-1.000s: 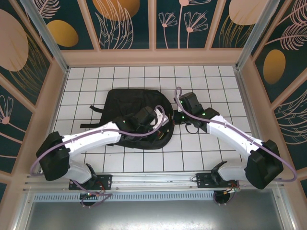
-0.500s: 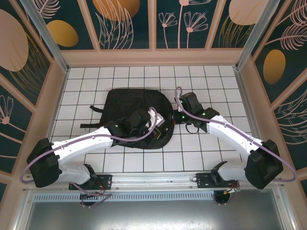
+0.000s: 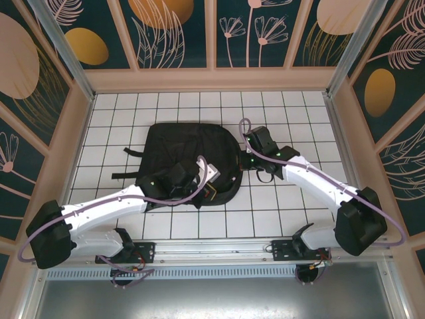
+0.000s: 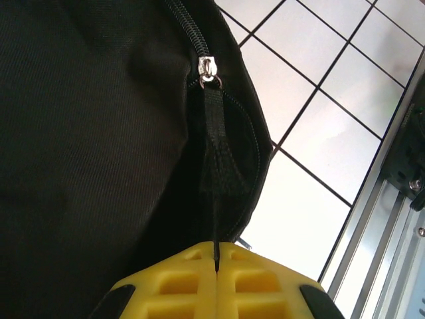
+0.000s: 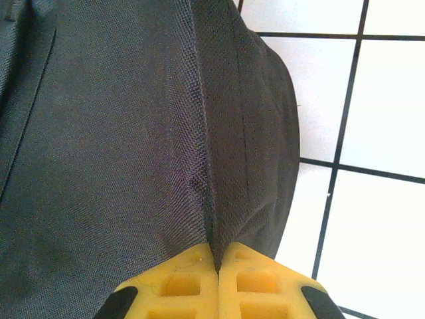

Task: Pack books, pencil case, and school supplies into a backpack

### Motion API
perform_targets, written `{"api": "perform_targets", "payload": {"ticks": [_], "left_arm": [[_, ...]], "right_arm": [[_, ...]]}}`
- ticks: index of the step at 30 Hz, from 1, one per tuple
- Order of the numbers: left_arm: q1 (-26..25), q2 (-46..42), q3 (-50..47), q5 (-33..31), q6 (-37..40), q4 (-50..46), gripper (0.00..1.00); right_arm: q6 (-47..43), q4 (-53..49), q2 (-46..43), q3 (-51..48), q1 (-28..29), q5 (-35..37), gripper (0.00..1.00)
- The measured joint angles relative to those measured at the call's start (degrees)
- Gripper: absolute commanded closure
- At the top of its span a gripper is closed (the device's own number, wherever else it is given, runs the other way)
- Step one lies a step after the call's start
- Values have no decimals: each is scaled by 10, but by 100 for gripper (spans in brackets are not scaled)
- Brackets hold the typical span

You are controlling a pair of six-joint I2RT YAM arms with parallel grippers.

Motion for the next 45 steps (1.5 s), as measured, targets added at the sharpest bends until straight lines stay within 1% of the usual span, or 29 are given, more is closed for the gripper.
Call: {"api": "perform_targets", "payload": {"ticks": [3,5,6,7,8,9,10,12,13,15,16,18,23,24,25,27,29,32,34,37,38,40,43,45], "left_arm": [[0,-3,-3,-4,-2,0,100],[0,-3,-3,-20,-4,0,100],[0,-3,-3,-29,-5,-1,90],[0,-3,-1,-37,-6,-5,77],[0,-3,2,-45,-5,-11,70],[0,-2,8,-46,-6,-17,62],[0,-1,15,-43,-7,-21,53],[0,-1,28,-25,-7,-25,38],[0,-2,33,-14,-9,-26,31],[0,-13,31,8,-19,-29,25],[0,-25,26,17,-25,-32,23],[0,-62,10,31,-36,-45,20],[0,-151,-1,67,-61,-90,19],[0,-165,2,70,-64,-104,15],[0,-175,6,69,-67,-118,12],[0,-184,20,50,-73,-143,9],[8,-175,40,30,-78,-160,9],[51,-121,79,24,-80,-167,9],[83,-78,104,7,-79,-175,8],[125,-52,131,-18,-76,-188,10],[136,-52,137,-19,-73,-188,12],[143,-47,144,2,-69,-178,17],[143,-14,143,63,-65,-139,24],[141,18,143,97,-60,-117,26]], "right_arm": [[0,0,0,0,0,-4,100],[0,0,0,0,0,-9,100],[0,0,0,0,0,-12,100],[-1,1,0,0,1,-15,100],[-2,1,0,0,1,-16,100],[-2,2,-2,0,1,-18,100],[-3,3,-3,0,1,-18,100],[-3,5,-9,-1,1,-18,100],[-4,5,-13,-2,0,-18,100],[-5,6,-21,-5,-1,-18,100],[-5,6,-24,-5,-3,-19,100],[-5,6,-25,-5,-9,-20,100],[-6,13,-25,-8,-18,-20,100],[-7,14,-25,-9,-18,-20,100],[-7,14,-25,-9,-18,-20,100],[-8,19,-25,-10,-18,-22,100],[-13,25,-25,-14,-18,-28,100],[-18,28,-25,-17,-19,-30,100],[-20,28,-26,-17,-19,-29,100],[-21,28,-29,-17,-19,-29,100],[-22,29,-32,-19,-19,-30,100],[-22,33,-38,-22,-19,-39,100],[-22,39,-43,-27,-19,-59,100],[-23,43,-43,-28,-19,-73,100]]}}
